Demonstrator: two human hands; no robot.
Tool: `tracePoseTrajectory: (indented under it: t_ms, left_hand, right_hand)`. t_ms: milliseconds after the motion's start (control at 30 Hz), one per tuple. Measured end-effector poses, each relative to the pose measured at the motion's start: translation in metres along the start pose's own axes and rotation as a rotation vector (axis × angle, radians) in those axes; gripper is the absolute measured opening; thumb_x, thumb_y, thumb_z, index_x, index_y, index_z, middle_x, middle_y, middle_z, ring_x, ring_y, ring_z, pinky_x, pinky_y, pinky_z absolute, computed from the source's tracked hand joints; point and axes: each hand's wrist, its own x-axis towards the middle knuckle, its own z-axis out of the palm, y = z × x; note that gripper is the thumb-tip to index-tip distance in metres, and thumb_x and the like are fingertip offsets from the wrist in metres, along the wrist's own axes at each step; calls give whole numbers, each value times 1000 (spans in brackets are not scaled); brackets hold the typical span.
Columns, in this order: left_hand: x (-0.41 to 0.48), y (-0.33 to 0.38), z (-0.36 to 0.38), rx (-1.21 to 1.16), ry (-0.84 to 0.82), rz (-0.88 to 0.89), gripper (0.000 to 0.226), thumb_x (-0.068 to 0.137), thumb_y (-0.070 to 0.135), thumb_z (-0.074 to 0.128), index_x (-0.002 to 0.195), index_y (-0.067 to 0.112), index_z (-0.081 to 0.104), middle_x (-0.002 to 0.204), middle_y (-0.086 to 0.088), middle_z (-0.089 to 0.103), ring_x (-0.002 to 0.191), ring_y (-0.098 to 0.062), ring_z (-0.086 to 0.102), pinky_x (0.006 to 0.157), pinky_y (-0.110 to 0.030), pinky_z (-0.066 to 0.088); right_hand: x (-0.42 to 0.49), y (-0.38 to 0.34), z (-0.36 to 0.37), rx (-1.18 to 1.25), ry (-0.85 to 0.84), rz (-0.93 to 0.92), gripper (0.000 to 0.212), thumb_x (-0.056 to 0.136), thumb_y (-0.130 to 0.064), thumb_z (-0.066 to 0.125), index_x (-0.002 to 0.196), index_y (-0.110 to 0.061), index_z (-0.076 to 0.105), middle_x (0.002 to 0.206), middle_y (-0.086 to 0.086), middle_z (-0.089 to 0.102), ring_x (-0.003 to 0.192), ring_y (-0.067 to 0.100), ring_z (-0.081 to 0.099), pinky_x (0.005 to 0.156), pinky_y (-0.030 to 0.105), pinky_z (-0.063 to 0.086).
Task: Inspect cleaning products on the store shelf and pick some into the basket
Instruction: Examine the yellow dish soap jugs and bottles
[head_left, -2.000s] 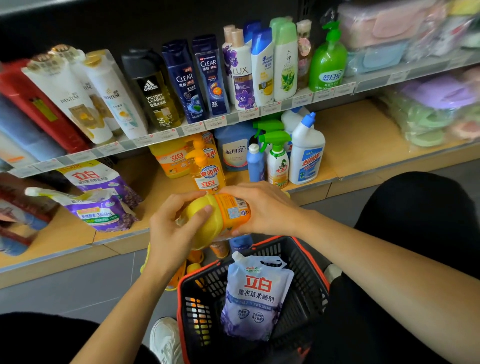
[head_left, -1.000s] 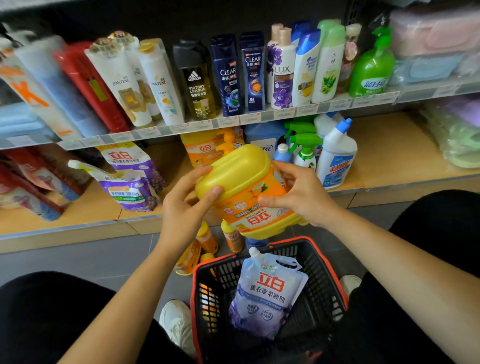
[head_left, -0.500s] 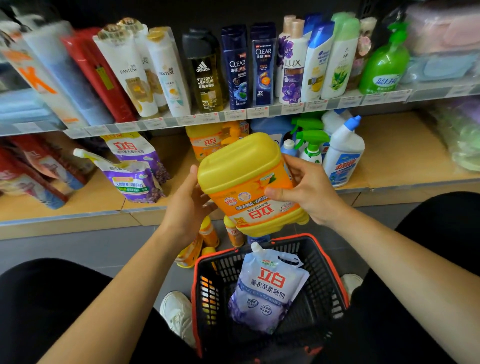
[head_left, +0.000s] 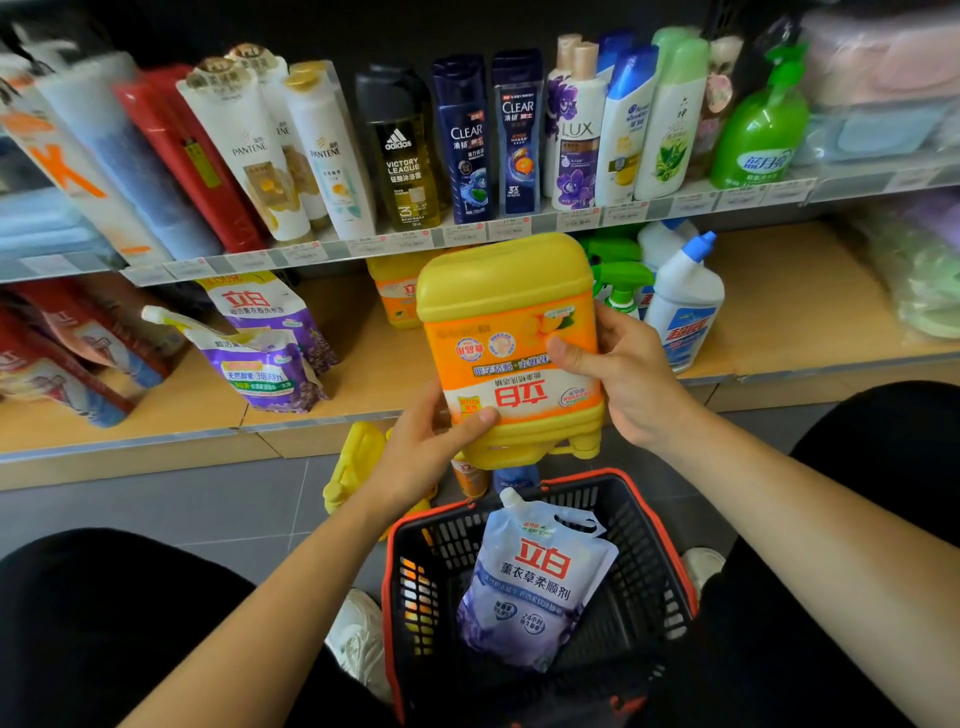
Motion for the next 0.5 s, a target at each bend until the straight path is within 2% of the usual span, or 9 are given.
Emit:
tracePoseTrajectory:
  t_ms: [100,200,300,400,500]
  left_hand:
    - [-2,-3,2,-21,-12,-130,51,86,44,70,130,20,63,120,8,74,110,-11,70,80,-20,57]
    - [-1,-3,2,-69,-2,-254,61,77,57,71,124,19,68,116,4,76,109,-15,71,79,-24,58]
    - [0,-2,1,-143,-7,-355,66,72,61,73,118,13,70,112,-4,77,106,-18,73,77,-27,59]
    - [-1,-4,0,-159,45,-322,65,71,67,78,104,11,74,103,-8,78,98,-20,75,72,-22,57]
    - [-3,0,-7,-230,199,-237,47,77,56,75,81,9,70,86,-11,76,83,-22,73,69,-25,56]
  right_hand:
    - [-1,-2,1,32,31,11,43,78,-15,74,120,-9,63,113,12,74,104,31,71,78,38,60]
    - [0,-3,2,64,61,18,40,80,-17,72,119,-11,64,114,11,74,105,29,71,78,36,60]
    - [2,-2,1,97,91,40,38,81,-20,70,118,-12,65,113,8,74,105,26,71,77,34,60]
    - [6,5,-1,118,101,129,40,83,-27,69,122,-15,65,118,6,73,109,24,70,82,38,60]
    - [12,13,-4,83,102,264,48,86,-35,67,129,-17,62,122,4,72,113,25,68,89,45,58]
